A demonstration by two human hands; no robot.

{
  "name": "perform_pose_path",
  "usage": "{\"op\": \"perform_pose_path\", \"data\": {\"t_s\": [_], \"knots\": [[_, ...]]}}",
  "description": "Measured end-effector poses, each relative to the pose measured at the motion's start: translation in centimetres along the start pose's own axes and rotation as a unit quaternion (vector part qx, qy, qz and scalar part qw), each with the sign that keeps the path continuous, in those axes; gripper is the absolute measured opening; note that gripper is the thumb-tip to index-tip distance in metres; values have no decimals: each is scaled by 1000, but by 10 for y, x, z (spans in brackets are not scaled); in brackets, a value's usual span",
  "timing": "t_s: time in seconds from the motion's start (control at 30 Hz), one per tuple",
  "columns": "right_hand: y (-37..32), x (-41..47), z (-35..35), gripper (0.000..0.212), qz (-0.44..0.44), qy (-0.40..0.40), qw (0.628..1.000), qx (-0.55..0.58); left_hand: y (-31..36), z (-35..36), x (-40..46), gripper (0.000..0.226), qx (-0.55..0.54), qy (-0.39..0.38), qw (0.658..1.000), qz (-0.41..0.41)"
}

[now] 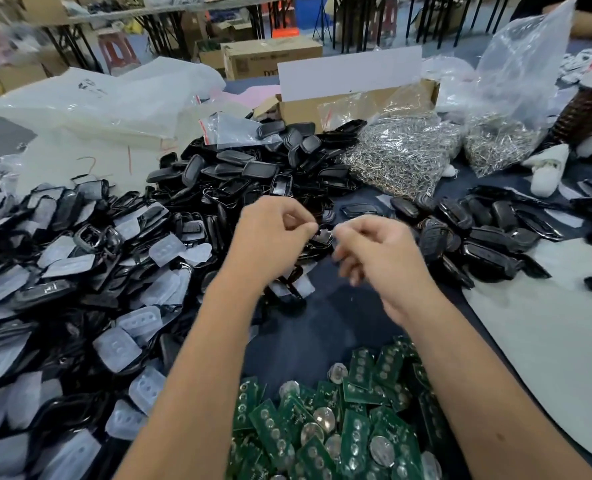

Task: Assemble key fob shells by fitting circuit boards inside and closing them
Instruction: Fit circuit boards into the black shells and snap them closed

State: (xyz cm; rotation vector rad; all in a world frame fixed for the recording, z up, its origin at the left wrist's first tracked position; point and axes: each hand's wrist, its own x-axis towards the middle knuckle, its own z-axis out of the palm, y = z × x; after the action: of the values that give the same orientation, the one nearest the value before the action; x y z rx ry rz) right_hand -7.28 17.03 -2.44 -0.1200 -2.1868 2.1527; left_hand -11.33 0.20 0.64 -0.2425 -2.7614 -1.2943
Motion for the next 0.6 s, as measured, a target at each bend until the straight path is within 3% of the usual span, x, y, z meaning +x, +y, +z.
{"op": "perform_pose_path", "data": {"t_s": [0.03, 0.1, 0.17, 0.3, 0.43, 0.6], "knots": [[1, -2, 0, 17, -23, -82, 993, -87, -5, -12, -3, 10, 39, -5, 999, 0], [-2, -8, 4, 22, -56, -226, 944, -236, -13, -35, -7, 11, 101, -24, 994, -15], [-7, -15, 10, 21, -73, -302, 894, -322, -20, -56, -11, 18, 144, -75, 986, -49], [-14, -33, 36, 30, -112, -366, 840, -385, -33, -73, -22, 41, 239, -177, 950, -97], [-18, -50, 60, 37, -131, -458, 775, -414, -37, -72, -26, 38, 257, -146, 952, -79], [-22, -50, 62, 18, -105, -485, 795, -349, -46, -84, -26, 29, 190, -69, 978, -44]]}}
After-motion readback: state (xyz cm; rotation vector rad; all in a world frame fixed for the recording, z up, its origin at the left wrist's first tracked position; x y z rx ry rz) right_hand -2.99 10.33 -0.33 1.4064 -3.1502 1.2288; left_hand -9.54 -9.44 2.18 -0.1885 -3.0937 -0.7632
